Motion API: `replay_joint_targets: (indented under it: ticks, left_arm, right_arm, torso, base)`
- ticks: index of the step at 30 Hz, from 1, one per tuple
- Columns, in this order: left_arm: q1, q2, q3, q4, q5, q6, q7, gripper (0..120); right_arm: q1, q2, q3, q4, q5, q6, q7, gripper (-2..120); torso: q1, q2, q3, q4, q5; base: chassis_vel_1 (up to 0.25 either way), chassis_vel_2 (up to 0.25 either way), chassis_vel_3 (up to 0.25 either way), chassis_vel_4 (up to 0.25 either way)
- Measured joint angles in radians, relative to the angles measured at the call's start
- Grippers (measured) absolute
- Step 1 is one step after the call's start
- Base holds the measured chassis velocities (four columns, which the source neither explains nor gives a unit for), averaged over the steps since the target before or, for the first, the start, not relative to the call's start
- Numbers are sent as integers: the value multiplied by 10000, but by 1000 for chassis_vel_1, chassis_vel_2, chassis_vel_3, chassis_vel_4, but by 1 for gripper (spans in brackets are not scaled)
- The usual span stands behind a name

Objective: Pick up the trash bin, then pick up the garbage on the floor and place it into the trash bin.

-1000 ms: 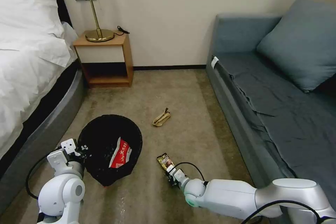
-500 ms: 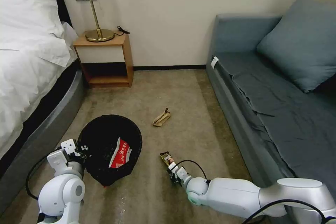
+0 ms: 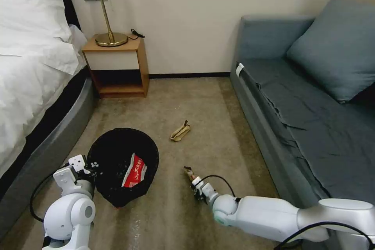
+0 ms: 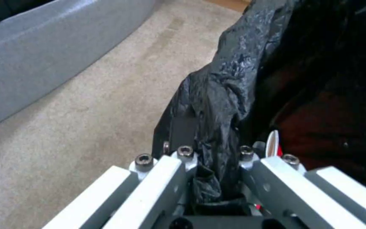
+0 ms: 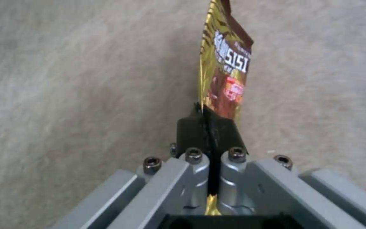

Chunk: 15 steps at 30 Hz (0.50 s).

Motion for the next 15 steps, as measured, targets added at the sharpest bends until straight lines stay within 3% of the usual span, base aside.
replay_joint_targets:
  ticks: [15]
  left_arm:
    - [-94,48,36,191,-9,-1,-16,3]
  right_arm:
    - [-569,-1576,2511,2840,78,-294,499,0]
  torso:
    - [0,0,0,-1,2]
  base:
    - [0,0,0,0]
